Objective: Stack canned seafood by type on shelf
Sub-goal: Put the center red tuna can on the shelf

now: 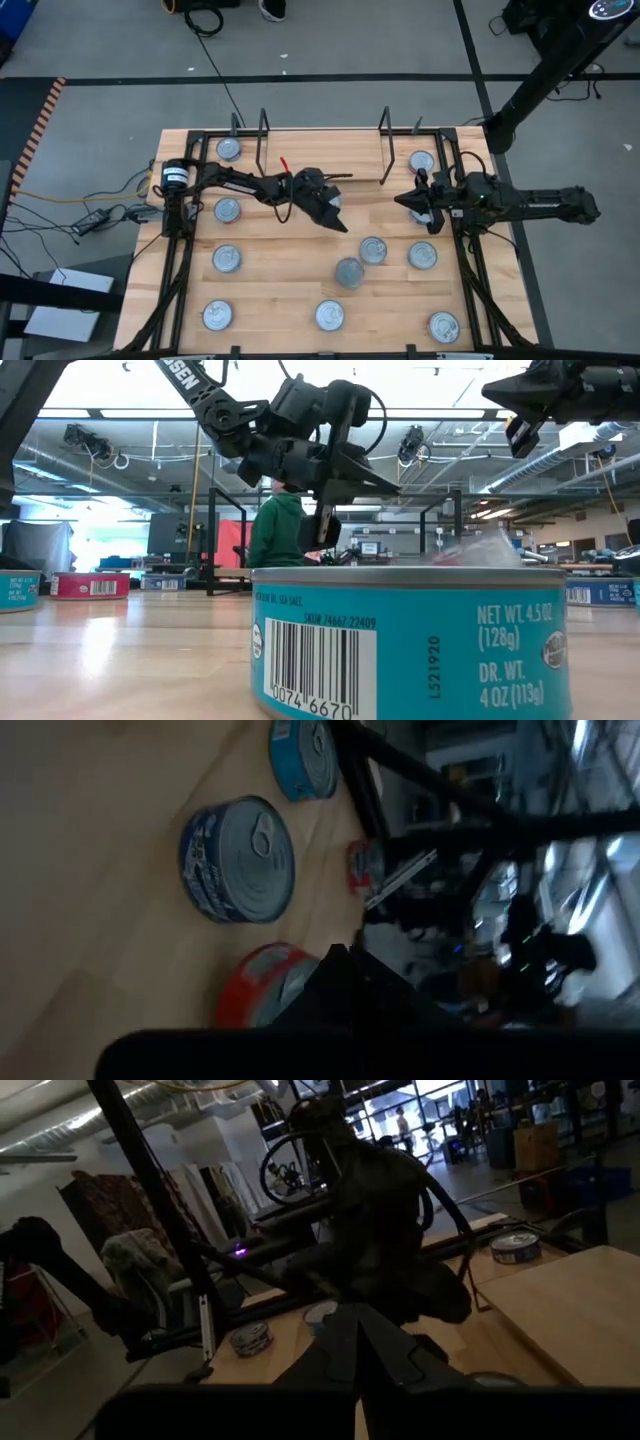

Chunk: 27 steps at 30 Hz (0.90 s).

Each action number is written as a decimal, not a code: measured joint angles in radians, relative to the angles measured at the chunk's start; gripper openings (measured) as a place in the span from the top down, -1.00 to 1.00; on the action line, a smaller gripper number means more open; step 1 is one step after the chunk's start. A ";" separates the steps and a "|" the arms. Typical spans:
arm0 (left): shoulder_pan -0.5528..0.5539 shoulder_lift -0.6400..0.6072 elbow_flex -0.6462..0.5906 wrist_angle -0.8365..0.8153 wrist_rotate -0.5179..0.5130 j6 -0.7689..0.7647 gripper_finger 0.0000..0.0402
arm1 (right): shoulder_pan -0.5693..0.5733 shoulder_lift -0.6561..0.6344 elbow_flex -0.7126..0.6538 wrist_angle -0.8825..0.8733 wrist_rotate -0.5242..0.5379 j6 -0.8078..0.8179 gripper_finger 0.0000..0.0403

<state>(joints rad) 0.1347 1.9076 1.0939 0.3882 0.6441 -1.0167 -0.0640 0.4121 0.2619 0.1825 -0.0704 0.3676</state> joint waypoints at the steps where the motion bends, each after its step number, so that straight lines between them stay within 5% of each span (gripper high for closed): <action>1: -0.009 0.000 0.000 0.001 -0.003 0.044 1.00 | 0.003 0.007 0.000 0.000 0.000 0.001 0.96; 13: -0.176 -0.001 -0.005 -0.079 -0.251 0.436 1.00 | 0.137 0.143 0.003 -0.005 0.001 0.038 0.96; 17: -0.199 -0.002 -0.056 -0.016 -0.336 0.439 1.00 | 0.224 0.228 0.086 -0.127 0.048 0.024 0.97; 27: -0.210 -0.003 -0.200 0.257 -0.358 0.463 1.00 | 0.418 0.588 0.362 -0.305 0.155 0.049 0.98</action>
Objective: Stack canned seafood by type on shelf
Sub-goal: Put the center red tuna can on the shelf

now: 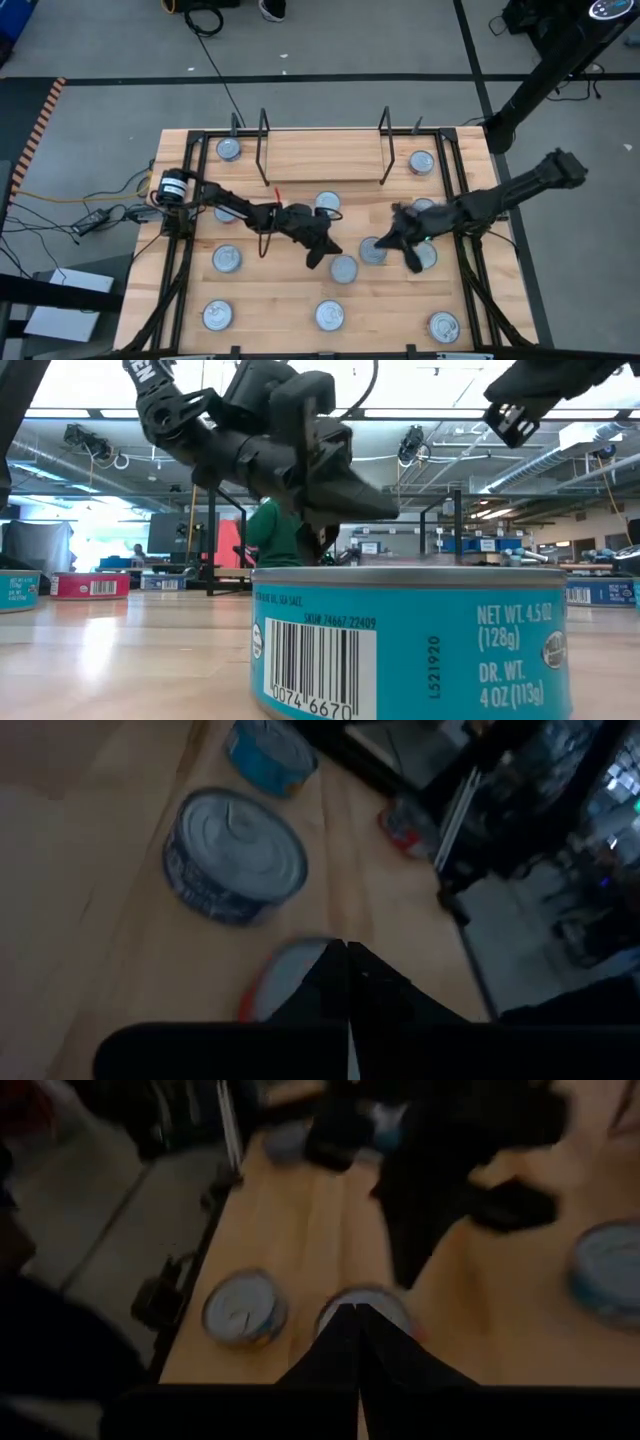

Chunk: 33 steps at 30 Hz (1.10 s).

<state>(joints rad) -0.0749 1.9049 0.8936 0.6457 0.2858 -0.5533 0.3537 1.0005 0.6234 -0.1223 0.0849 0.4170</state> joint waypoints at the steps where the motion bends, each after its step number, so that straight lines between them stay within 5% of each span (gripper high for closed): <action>1: -0.002 0.000 -0.012 -0.003 0.002 0.015 1.00 | 0.017 0.053 0.026 -0.010 0.000 0.016 0.98; 15: -0.005 0.002 -0.215 0.177 -0.147 0.134 1.00 | 0.139 0.619 0.329 -0.103 0.037 0.088 0.98; 33: -0.007 0.005 -0.183 0.166 -0.138 0.219 1.00 | 0.139 0.846 0.411 -0.119 0.027 0.139 0.98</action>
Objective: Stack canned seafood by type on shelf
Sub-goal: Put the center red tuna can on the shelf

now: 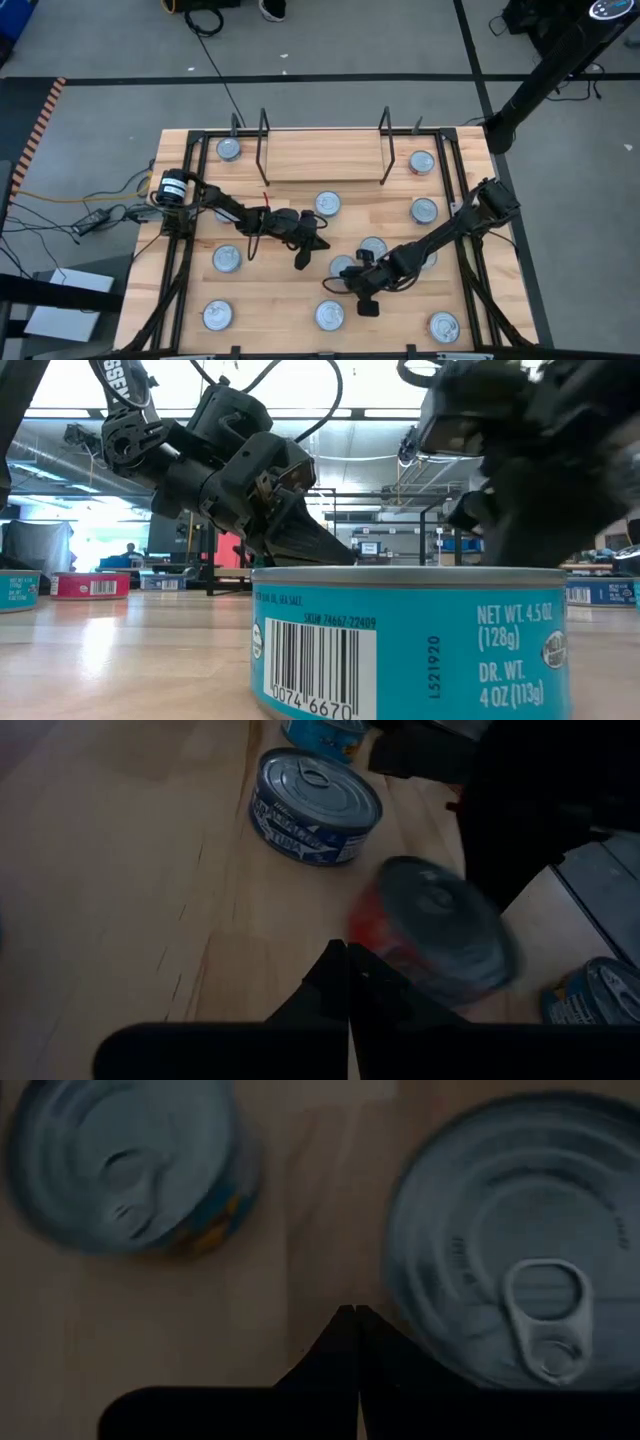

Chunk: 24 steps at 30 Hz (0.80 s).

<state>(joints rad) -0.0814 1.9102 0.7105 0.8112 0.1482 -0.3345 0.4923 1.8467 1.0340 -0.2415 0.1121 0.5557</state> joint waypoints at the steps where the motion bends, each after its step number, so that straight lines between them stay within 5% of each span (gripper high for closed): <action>1: 0.000 0.008 0.000 0.013 0.000 0.009 1.00 | -0.006 0.000 0.000 0.005 0.001 0.000 0.98; 14: -0.006 0.142 0.116 0.044 -0.111 0.002 1.00 | -0.032 0.000 -0.001 0.028 -0.001 -0.008 0.98; 24: -0.012 0.159 0.138 0.009 -0.043 0.014 1.00 | -0.054 -0.003 -0.001 0.027 -0.001 -0.019 0.98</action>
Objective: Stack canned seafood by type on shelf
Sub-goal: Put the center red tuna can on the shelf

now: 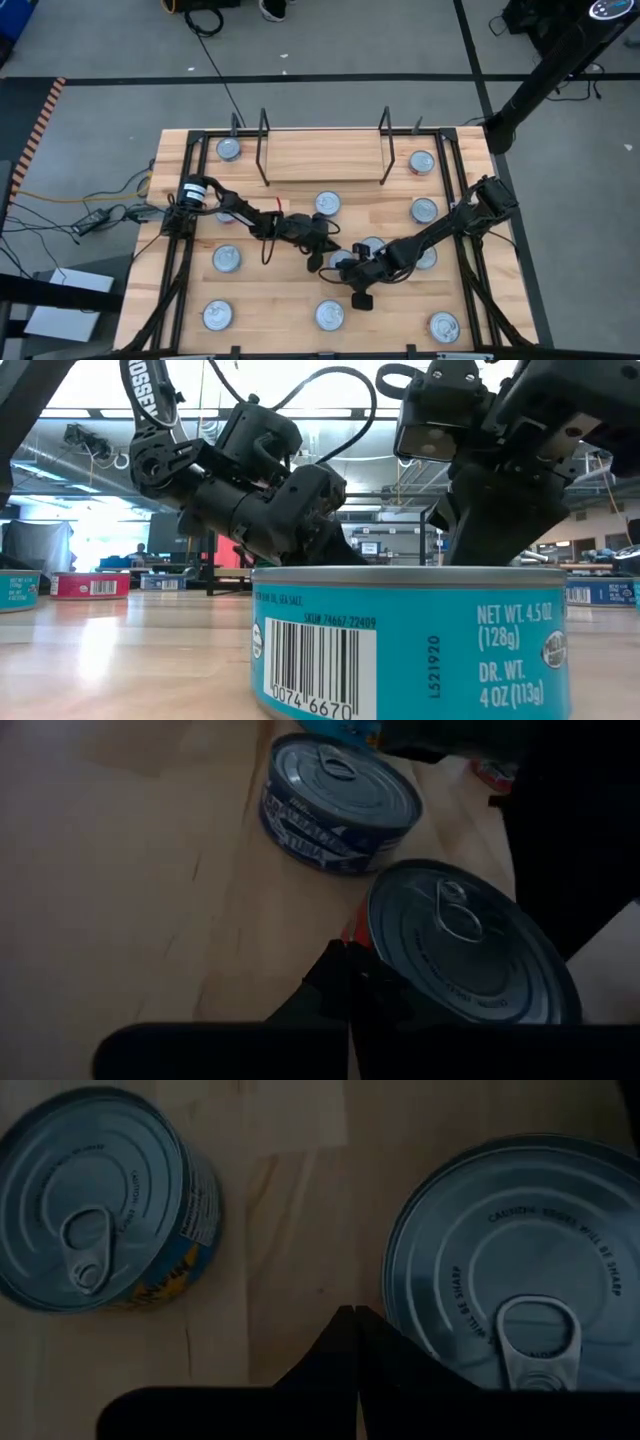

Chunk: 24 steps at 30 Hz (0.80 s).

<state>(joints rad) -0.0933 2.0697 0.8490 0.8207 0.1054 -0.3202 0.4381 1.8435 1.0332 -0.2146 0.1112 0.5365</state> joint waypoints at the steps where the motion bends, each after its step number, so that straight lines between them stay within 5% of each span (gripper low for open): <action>1: -0.003 0.000 0.000 -0.005 -0.003 0.003 1.00 | -0.002 -0.004 0.000 -0.003 0.000 -0.005 0.98; 24: -0.022 -0.002 0.000 -0.047 0.073 0.041 1.00 | -0.061 -0.131 0.001 0.009 -0.011 0.094 0.96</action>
<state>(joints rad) -0.1149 2.0678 0.8488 0.7737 0.1785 -0.2794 0.3767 1.7122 1.0340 -0.2056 0.1006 0.6308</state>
